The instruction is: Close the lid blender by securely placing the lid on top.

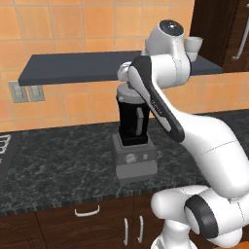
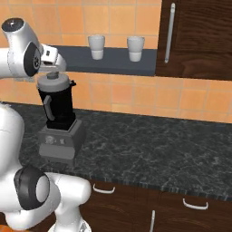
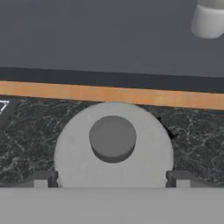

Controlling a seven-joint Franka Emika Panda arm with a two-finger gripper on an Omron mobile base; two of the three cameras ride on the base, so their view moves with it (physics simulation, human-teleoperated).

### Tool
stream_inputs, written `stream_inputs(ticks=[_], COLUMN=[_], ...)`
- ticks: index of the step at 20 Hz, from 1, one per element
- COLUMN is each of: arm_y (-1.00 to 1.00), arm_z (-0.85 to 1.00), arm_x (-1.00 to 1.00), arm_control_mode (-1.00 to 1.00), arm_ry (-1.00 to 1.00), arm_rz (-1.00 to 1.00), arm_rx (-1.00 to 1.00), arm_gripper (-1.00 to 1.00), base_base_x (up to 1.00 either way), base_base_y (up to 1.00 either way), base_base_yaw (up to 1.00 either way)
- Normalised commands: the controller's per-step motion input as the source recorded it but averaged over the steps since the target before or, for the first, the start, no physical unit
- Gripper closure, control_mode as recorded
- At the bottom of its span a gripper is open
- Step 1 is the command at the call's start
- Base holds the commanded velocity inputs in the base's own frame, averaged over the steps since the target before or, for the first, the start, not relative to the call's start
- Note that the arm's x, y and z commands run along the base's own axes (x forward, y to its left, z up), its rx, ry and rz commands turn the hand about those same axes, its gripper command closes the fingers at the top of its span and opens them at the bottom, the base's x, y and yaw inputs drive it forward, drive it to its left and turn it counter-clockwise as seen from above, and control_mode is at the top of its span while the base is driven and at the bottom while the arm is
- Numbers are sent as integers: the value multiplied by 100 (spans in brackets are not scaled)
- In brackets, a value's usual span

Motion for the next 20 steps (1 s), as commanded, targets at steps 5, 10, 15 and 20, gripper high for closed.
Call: stream_inputs(ticks=[5,10,15,20], arm_y=[-73,-96,-81,-40], arm_z=[0,-8,0,-8], arm_x=[-82,-82,-57,-13], arm_control_mode=[-100,-100,-100,-100], arm_ry=[-19,-13,-9,0], arm_rz=[-3,-7,-10,-2], arm_rx=[11,12,7,0], arm_gripper=[-100,-100,-100,-100], base_base_x=[0,0,0,0], base_base_y=[0,0,0,0], base_base_yaw=[0,0,0,0])
